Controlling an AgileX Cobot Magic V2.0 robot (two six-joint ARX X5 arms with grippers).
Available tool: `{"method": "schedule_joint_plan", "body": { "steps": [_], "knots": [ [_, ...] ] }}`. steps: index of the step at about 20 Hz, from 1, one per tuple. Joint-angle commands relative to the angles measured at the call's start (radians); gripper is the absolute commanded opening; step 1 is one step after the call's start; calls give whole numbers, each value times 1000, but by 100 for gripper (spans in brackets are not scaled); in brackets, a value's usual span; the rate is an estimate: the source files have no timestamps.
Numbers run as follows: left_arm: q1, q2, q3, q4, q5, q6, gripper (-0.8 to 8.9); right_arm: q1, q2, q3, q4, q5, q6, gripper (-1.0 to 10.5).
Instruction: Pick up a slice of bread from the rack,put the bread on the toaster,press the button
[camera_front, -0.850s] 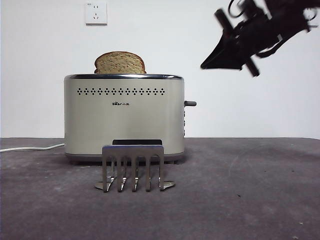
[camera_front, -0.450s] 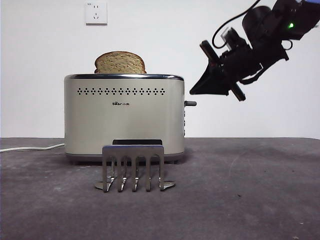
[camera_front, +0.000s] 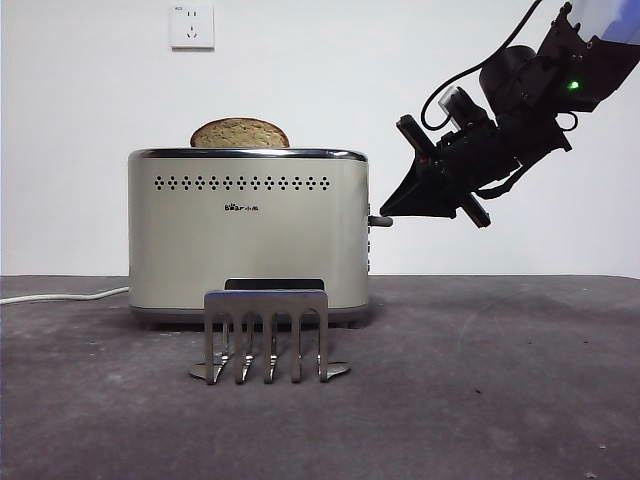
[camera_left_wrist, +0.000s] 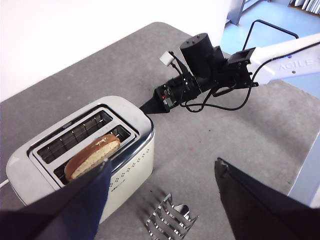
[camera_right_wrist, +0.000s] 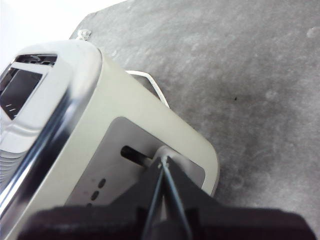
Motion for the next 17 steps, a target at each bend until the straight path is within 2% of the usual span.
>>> {"method": "schedule_joint_plan", "body": {
  "steps": [1, 5, 9, 17],
  "knots": [
    [0, -2, -3, -3, 3, -5, 350, 6, 38, -3, -15, 6, -14, -12],
    [0, -2, -3, -8, 3, -5, 350, 7, 79, -3, -72, 8, -50, -12],
    [0, -2, -3, -23, 3, -5, 350, 7, 101, -3, -137, 57, -100, -12],
    [0, -2, -3, -26, 3, -5, 350, 7, 101, -3, -142, 57, -101, -12]
  ]
}}
